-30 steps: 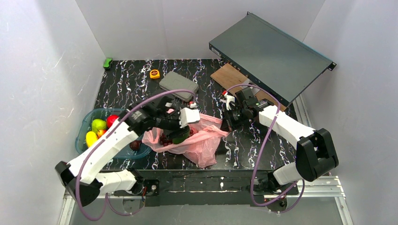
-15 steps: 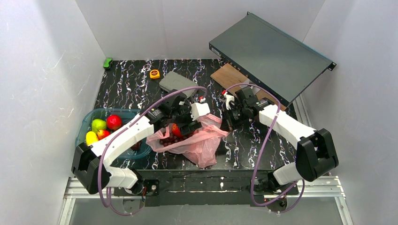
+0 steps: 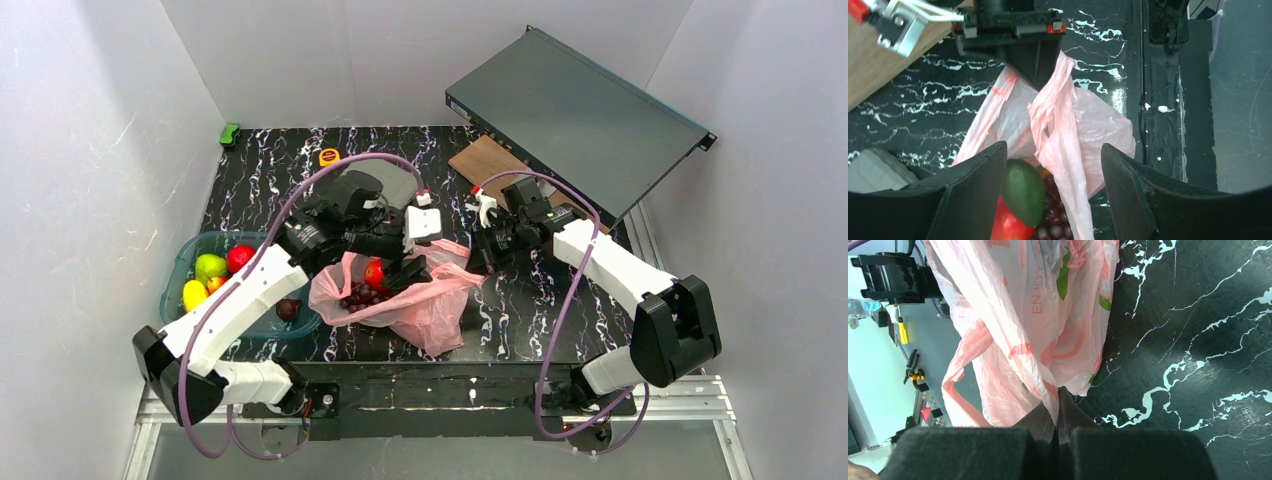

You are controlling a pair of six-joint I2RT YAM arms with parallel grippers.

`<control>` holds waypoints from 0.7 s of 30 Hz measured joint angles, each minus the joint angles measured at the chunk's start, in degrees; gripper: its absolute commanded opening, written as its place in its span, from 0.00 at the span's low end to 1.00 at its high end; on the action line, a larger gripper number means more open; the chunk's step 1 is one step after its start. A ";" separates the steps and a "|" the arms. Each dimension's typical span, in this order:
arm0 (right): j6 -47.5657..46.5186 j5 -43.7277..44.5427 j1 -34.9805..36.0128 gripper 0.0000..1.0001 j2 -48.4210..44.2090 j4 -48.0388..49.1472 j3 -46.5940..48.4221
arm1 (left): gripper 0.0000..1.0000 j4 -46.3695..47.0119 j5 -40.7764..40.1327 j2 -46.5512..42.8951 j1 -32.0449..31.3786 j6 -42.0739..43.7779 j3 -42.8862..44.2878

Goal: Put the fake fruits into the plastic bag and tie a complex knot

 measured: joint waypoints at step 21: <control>-1.97 -1.25 0.00 0.11 -2.05 -2.12 2.60 | 0.00 0.07 -10.29 13.75 -9.03 4.33 2.99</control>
